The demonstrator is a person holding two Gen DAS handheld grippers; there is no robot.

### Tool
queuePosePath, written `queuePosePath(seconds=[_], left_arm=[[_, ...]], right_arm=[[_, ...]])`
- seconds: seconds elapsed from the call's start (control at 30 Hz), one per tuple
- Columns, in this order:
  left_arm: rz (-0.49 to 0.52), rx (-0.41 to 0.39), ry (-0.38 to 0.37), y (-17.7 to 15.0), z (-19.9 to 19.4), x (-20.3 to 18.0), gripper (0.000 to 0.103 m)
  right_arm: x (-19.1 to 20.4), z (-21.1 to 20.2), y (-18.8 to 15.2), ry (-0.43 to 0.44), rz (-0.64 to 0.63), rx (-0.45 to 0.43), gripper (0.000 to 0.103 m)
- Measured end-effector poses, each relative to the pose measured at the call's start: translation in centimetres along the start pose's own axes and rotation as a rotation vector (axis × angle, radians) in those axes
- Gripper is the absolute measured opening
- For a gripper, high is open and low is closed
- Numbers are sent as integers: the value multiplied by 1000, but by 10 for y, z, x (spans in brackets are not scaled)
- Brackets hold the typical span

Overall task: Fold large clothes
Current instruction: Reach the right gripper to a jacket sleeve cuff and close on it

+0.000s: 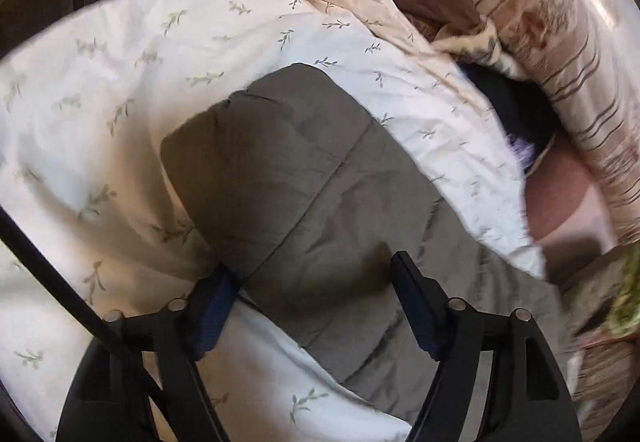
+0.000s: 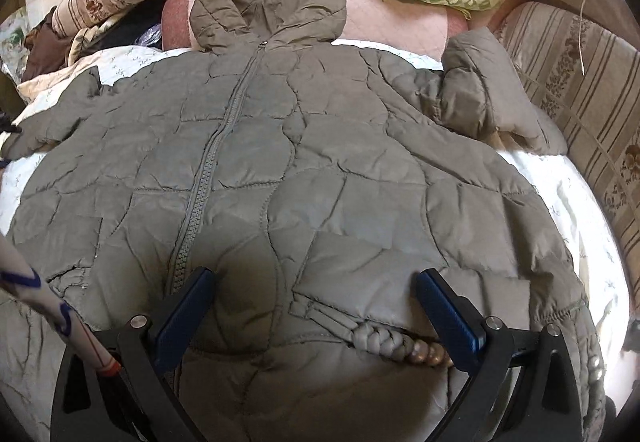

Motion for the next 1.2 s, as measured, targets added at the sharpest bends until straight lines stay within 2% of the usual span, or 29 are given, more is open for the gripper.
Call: queuePosePath(seconds=[0.07, 0.17, 0.3, 0.37, 0.47, 0.57, 0.63, 0.7, 0.77, 0.8, 0.87, 0.9, 0.97, 1.07, 1.13, 1.2], left_arm=[[33, -2, 62, 0, -4, -3, 24], [49, -7, 44, -3, -31, -17, 15], [139, -56, -55, -17, -96, -67, 12], [219, -71, -145, -38, -138, -111, 11], [334, -70, -274, -82, -188, -178, 11], [432, -29, -422, -143, -223, -249, 11], [494, 19, -495, -191, -232, -290, 11], [536, 83, -536, -239, -227, -325, 11], [573, 147, -544, -282, -215, -349, 12], [597, 154, -517, -298, -207, -357, 15], [670, 147, -420, -332, -183, -369, 30], [694, 153, -384, -347, -174, -370, 33], [712, 169, -365, -362, -169, -368, 40], [698, 179, -407, -372, -187, -355, 52], [690, 128, -410, -370, -209, -339, 57], [699, 55, -375, -370, -233, -315, 59]], right_arm=[[1, 3, 0, -5, -7, 2, 103], [0, 6, -2, 1, -1, -1, 103], [0, 6, -2, 20, 13, -11, 103], [-1, 4, -1, 34, 22, -21, 103], [-3, -7, 2, 61, 48, -49, 99], [-7, -28, 8, 100, 82, -98, 99], [-13, -43, 12, 111, 95, -129, 99], [-25, -56, 13, 109, 115, -152, 99], [-44, -66, 12, 98, 148, -170, 99], [-52, -69, 11, 91, 162, -173, 99], [-75, -76, 6, 74, 201, -178, 99], [-83, -77, 6, 69, 215, -177, 99], [-102, -79, 4, 63, 246, -170, 99], [-125, -78, 7, 80, 283, -160, 100], [-133, -72, 15, 118, 308, -145, 100], [-131, -59, 26, 182, 323, -115, 100]])
Point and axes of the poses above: each gripper's, at about its wrist camera, not at the fingertips, and z roughly the way its jaws point, x to its left, y to its top, the point moved 10 cm from there along z, roughly the way its jaws point, and after that the axes turned 7 degrees about y, right-handed, at the moved point
